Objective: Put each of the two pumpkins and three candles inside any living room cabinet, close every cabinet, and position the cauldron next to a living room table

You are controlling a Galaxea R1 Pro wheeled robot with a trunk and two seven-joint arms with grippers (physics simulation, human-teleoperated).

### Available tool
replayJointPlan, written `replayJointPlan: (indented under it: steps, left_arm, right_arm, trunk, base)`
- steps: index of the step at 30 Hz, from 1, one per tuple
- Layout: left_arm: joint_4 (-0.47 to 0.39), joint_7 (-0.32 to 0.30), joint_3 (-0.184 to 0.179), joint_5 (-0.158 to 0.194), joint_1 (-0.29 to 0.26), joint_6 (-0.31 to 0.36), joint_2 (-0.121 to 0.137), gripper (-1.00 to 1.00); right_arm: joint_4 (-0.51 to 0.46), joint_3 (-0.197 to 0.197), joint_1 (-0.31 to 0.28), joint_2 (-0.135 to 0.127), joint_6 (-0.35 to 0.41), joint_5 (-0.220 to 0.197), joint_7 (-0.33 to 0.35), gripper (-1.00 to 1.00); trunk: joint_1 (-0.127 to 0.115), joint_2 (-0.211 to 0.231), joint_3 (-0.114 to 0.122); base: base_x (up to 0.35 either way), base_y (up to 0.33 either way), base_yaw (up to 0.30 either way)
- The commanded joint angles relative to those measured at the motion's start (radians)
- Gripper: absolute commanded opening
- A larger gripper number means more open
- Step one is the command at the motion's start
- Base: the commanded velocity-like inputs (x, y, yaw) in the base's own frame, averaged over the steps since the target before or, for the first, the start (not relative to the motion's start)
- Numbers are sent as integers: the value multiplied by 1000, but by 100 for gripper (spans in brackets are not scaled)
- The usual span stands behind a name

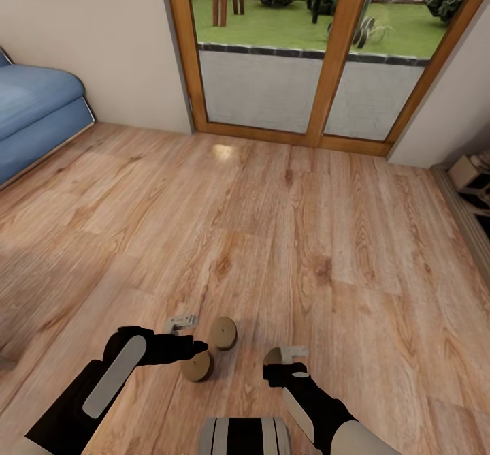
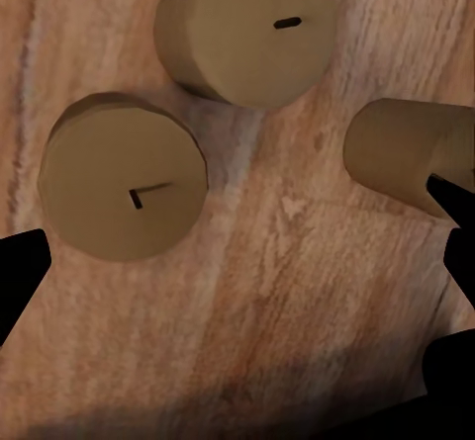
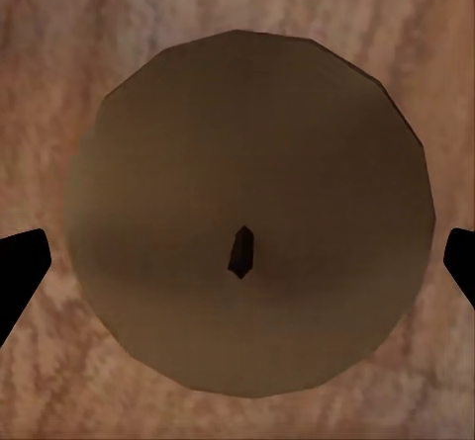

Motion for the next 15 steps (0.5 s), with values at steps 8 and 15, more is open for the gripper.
replayJointPlan:
  steps: [8,15]
  left_arm:
    - [-1,10,-2,10,-1,1,2,100]
    - [-1,10,-2,10,-1,1,2,100]
  right_arm:
    - [-2,9,-1,-1,5,-8,-8,100]
    - [-2,8,-1,-1,5,-8,-9,100]
  trunk:
    - [1,-1,-12]
    - [2,-1,-20]
  base:
    - [0,0,0]
    - [0,0,0]
